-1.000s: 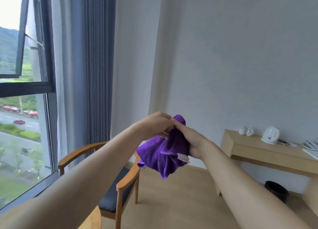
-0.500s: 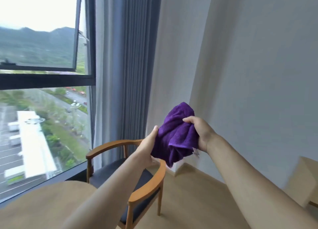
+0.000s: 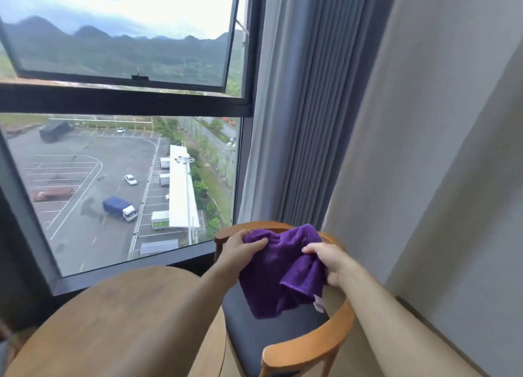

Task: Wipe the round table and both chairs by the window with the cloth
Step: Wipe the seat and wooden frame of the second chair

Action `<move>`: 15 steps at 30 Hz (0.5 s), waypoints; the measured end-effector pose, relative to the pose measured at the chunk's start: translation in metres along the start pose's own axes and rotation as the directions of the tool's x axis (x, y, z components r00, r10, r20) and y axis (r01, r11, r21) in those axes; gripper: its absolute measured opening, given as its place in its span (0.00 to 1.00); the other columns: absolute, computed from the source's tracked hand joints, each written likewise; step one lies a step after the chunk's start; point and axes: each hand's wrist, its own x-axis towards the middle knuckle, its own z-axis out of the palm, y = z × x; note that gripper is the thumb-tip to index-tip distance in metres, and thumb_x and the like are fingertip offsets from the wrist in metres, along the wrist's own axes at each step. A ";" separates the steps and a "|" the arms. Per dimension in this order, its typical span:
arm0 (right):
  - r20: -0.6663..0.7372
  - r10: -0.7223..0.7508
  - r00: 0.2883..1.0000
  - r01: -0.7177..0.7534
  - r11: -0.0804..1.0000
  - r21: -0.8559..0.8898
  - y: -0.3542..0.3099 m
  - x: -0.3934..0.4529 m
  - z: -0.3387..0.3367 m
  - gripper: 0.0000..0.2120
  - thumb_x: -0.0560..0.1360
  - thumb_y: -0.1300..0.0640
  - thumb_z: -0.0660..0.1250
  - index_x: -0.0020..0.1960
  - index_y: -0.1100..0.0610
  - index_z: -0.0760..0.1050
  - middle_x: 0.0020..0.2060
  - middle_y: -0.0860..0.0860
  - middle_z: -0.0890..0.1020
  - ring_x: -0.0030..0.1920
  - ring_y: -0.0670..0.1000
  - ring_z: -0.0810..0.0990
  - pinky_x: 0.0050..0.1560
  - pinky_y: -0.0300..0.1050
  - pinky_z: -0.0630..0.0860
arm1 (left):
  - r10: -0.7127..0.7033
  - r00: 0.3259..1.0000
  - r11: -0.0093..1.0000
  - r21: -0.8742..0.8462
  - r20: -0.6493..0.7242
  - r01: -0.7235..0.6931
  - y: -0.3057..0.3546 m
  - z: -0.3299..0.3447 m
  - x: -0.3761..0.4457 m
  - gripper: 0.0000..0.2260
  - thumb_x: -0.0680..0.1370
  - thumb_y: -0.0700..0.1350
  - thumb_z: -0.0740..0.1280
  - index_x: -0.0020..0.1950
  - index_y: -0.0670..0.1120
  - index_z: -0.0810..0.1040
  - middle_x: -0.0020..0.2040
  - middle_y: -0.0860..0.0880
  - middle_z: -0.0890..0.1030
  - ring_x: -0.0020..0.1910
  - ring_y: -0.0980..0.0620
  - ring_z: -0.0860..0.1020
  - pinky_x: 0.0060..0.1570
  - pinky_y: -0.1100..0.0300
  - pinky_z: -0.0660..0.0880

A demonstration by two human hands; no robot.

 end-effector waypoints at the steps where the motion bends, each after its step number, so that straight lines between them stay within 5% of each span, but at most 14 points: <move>1: -0.003 0.019 1.000 -0.019 1.000 -0.013 0.007 0.026 0.006 0.13 0.69 0.63 0.69 0.53 0.62 0.80 0.47 0.61 0.85 0.49 0.61 0.83 0.53 0.54 0.80 | 0.004 1.000 0.999 0.038 -0.028 -0.003 -0.013 -0.001 0.020 0.10 0.76 0.43 0.73 0.55 0.42 0.80 0.51 0.40 0.84 0.50 0.44 0.83 0.56 0.49 0.80; 8: -0.111 0.099 0.989 -0.106 0.992 -0.062 0.035 0.207 0.016 0.18 0.56 0.61 0.63 0.46 0.61 0.76 0.41 0.60 0.81 0.43 0.59 0.81 0.45 0.49 0.78 | 0.080 0.995 0.928 0.369 -0.063 -0.051 -0.073 0.014 0.167 0.09 0.78 0.50 0.70 0.55 0.50 0.76 0.50 0.51 0.82 0.51 0.52 0.80 0.58 0.52 0.76; 15: -0.129 0.110 0.986 -0.137 0.964 -0.229 0.066 0.312 0.030 0.07 0.67 0.62 0.63 0.44 0.58 0.75 0.41 0.55 0.80 0.41 0.53 0.77 0.39 0.43 0.71 | 0.081 0.992 0.853 0.522 -0.097 -0.019 -0.140 0.020 0.263 0.07 0.79 0.51 0.68 0.53 0.49 0.75 0.48 0.50 0.82 0.49 0.48 0.80 0.53 0.51 0.76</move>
